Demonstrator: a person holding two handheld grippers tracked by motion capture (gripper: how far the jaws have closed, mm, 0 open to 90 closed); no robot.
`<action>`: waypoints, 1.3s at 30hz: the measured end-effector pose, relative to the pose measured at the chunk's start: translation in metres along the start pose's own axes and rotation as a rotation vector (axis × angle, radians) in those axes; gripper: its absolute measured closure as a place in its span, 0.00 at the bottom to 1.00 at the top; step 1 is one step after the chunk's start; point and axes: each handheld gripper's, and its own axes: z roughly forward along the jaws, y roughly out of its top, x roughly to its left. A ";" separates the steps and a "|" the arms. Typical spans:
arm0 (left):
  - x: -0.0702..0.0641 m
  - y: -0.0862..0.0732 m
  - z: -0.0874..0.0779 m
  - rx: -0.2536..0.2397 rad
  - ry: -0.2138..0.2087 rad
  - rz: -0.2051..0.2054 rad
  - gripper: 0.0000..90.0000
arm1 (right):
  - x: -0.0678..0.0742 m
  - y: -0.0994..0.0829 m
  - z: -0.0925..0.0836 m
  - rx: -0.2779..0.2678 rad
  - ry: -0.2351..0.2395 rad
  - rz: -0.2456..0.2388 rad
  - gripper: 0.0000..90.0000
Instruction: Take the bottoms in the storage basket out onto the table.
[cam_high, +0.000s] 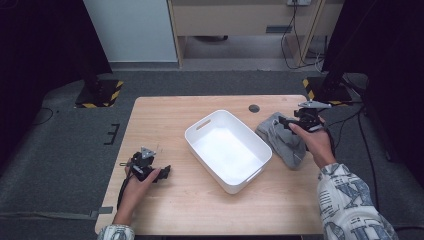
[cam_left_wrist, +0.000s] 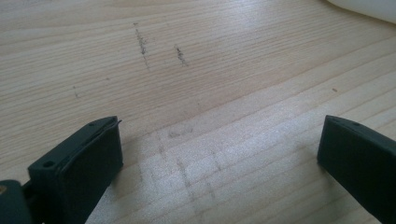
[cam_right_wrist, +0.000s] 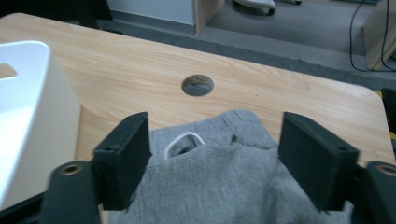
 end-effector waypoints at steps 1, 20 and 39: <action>0.000 0.000 0.000 0.000 0.000 0.000 0.00 | 0.002 0.002 -0.002 -0.003 0.004 -0.005 0.33; 0.000 0.000 0.000 0.000 0.001 -0.001 0.00 | 0.044 0.016 0.000 0.008 0.133 -0.090 0.59; -0.001 0.000 0.000 0.000 -0.004 0.005 0.00 | 0.075 0.018 0.012 0.059 0.211 -0.145 0.66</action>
